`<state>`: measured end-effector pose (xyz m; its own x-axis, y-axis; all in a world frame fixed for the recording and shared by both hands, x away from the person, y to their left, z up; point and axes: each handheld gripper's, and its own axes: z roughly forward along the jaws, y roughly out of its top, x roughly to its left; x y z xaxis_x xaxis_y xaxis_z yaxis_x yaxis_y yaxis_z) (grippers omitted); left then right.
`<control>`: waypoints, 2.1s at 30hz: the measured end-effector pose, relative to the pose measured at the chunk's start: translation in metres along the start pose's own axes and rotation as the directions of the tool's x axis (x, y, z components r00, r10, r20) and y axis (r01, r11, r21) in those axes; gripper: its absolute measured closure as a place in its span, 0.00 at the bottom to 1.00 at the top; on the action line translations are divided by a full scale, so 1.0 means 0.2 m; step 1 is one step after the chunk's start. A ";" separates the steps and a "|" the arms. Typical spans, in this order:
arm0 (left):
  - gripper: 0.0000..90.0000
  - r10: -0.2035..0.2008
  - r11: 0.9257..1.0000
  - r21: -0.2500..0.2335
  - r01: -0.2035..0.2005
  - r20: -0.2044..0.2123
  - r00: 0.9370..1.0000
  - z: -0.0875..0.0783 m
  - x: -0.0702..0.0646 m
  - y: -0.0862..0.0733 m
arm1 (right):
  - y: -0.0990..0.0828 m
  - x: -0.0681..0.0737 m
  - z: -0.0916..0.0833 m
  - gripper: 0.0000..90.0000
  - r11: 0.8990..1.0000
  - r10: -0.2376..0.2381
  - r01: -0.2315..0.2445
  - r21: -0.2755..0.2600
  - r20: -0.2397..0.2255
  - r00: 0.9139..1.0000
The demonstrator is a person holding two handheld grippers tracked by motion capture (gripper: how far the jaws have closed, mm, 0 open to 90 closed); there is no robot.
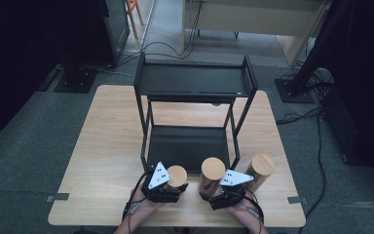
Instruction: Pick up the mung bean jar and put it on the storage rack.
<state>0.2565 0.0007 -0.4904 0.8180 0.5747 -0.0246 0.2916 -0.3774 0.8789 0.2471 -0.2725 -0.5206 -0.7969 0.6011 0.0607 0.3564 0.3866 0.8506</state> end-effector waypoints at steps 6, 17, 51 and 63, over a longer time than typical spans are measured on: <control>0.28 0.004 1.000 0.009 -0.004 -0.003 1.000 0.00 0.02 0.02 | 0.00 0.00 0.00 0.13 1.000 -0.002 0.002 -0.003 -0.003 1.000; 0.28 -0.018 1.000 0.007 0.018 -0.012 1.000 -0.01 0.05 0.06 | 0.00 0.01 0.00 0.13 1.000 -0.005 0.005 -0.001 0.014 1.000; 0.28 -0.013 0.999 0.050 0.014 -0.019 1.000 0.07 0.10 0.17 | 0.00 0.01 0.00 0.13 1.000 -0.001 0.001 0.002 0.024 1.000; 0.28 -0.022 0.998 0.052 0.024 -0.030 0.999 0.10 0.13 0.19 | 0.00 0.01 0.00 0.13 1.000 0.001 -0.001 0.004 0.020 1.000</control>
<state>0.3000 -0.0134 -0.4670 0.7961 0.6044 -0.0301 0.3367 -0.4011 0.8519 0.2459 -0.2712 -0.5208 -0.7867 0.6152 0.0508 0.3590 0.3890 0.8484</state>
